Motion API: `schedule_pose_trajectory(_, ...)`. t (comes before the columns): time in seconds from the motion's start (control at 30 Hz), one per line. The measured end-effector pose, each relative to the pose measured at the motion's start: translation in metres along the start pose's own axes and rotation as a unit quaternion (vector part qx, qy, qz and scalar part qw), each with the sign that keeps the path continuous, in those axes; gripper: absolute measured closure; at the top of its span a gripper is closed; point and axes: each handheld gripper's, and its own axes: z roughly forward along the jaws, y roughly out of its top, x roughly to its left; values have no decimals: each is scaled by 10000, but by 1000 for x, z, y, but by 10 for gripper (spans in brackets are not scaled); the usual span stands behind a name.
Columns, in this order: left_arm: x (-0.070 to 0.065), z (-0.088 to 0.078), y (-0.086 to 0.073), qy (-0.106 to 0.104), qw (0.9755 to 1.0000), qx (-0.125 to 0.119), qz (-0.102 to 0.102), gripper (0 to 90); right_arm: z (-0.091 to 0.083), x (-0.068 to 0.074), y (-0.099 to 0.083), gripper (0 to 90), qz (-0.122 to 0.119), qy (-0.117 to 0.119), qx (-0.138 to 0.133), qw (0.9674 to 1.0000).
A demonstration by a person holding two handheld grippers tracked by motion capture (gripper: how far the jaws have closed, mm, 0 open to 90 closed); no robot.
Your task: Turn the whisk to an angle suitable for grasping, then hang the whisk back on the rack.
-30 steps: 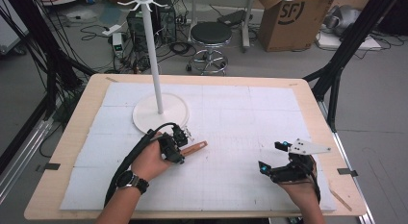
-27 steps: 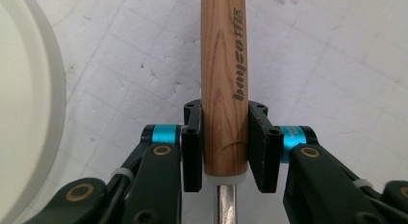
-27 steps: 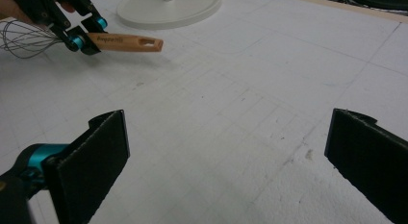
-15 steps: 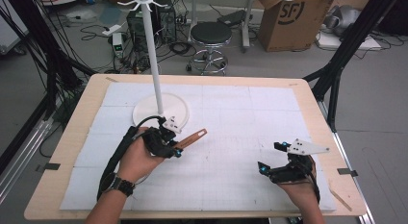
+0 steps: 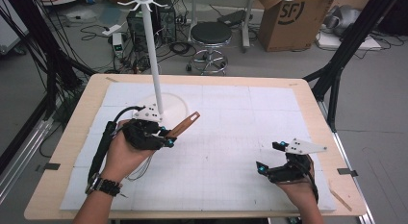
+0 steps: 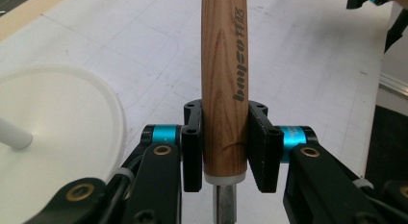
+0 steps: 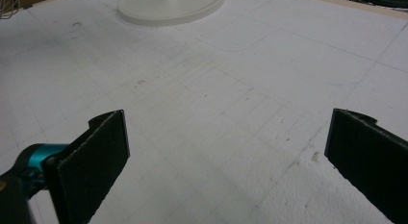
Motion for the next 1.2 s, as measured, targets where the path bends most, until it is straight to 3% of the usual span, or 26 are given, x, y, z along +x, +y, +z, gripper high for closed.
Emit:
schedule_pose_trajectory(0.17, -2, -6, 0, 81, 9998, -146, -95, 704, 3, -1, 1, 6, 18, -6, 20, 10000)
schedule_pose_trajectory(0.4, -2, -17, 2, 141, 9989, -448, 60, 703, 4, -2, 2, 5, 69, -10, -14, 10000)
schedule_pose_trajectory(0.7, -2, -24, -2, 145, 9986, -513, 24, 703, 7, 1, 7, 6, 38, 12, -14, 10000)
schedule_pose_trajectory(0.93, 2, -29, -5, 6, 9975, -705, -89, 704, 7, -1, 7, 5, 62, -10, -15, 10000)
schedule_pose_trajectory(1.2, 8, -35, -1, -262, 9935, -1094, -162, 705, 6, -1, 7, 6, 22, 0, -25, 10000)
